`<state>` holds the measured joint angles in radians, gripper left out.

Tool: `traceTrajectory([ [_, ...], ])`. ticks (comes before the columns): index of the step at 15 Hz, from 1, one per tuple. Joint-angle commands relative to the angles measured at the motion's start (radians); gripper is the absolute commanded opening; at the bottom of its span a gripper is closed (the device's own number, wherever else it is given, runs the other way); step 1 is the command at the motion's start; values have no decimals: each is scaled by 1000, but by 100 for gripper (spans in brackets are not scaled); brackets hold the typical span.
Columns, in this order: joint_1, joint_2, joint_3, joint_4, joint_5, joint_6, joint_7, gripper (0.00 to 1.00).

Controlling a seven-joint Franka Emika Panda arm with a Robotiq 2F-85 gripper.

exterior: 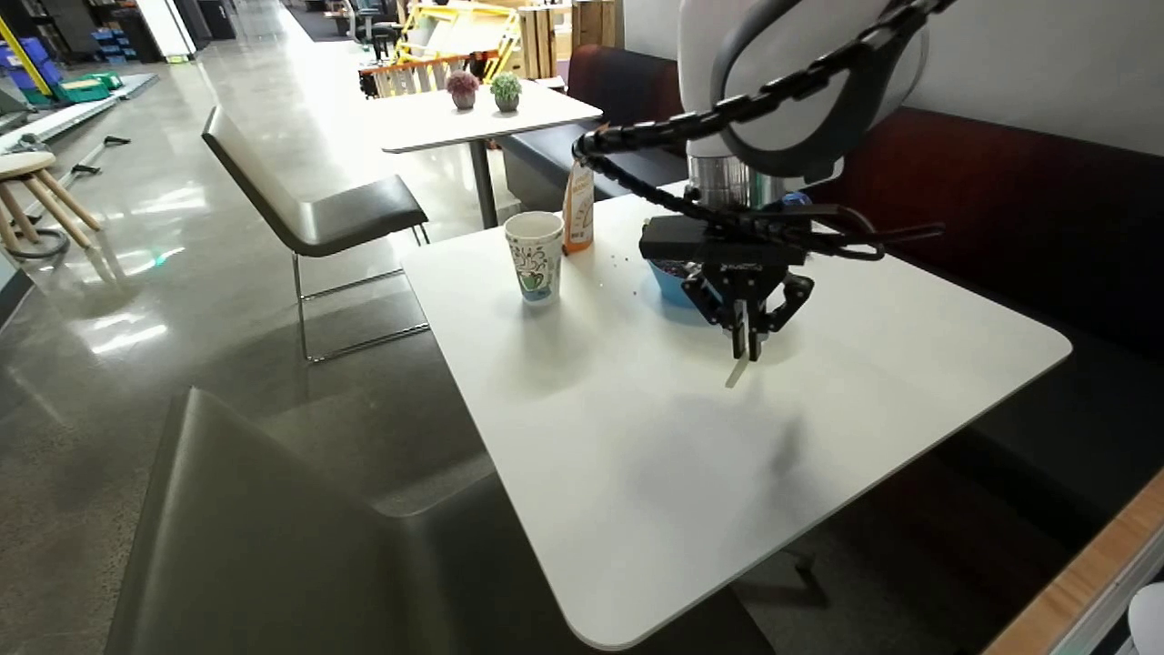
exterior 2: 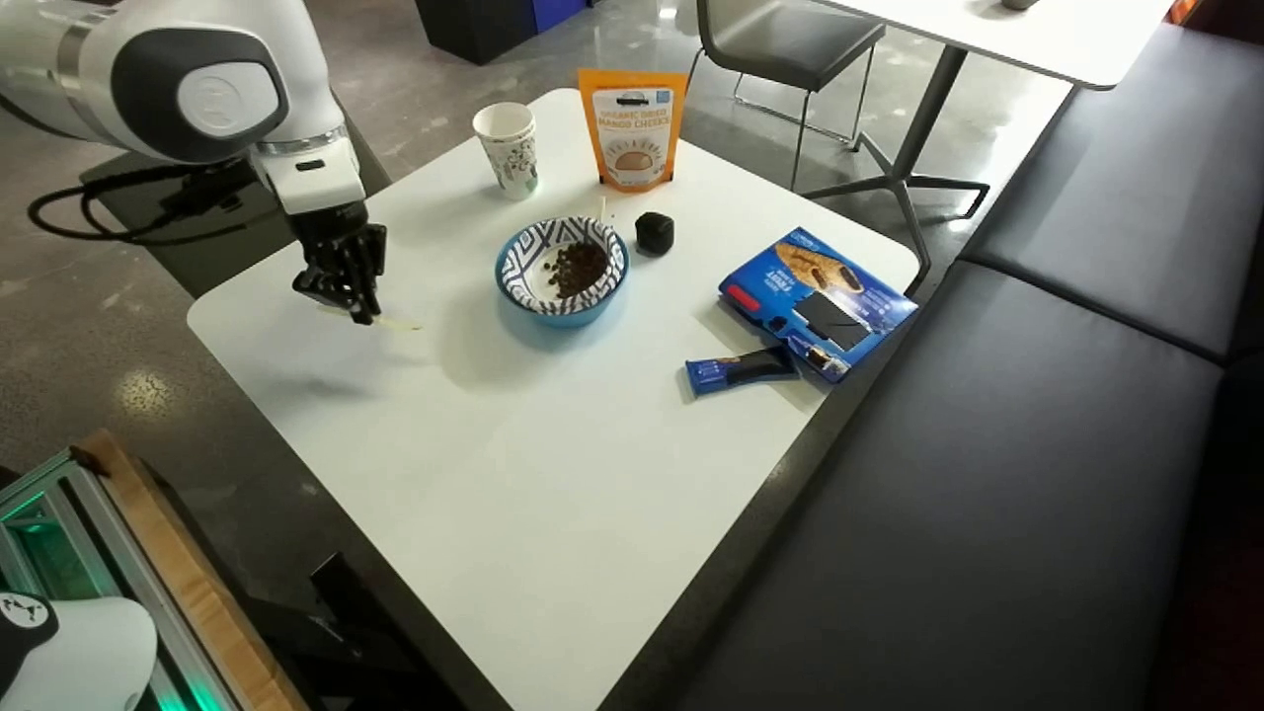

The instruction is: Turn the spoon to the right

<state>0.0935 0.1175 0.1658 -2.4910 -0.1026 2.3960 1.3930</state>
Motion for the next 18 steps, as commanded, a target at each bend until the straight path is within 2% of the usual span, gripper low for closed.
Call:
traceTrajectory([
  [1, 31, 101, -54, 95, 30, -38, 146, 3],
  [5, 36, 188, -78, 207, 139, -100, 226, 3],
  [9, 60, 246, -92, 290, 237, -127, 367, 3],
  [13, 87, 243, -109, 293, 274, -50, 542, 3],
  [18, 136, 224, -166, 243, 197, 109, 797, 3],
])
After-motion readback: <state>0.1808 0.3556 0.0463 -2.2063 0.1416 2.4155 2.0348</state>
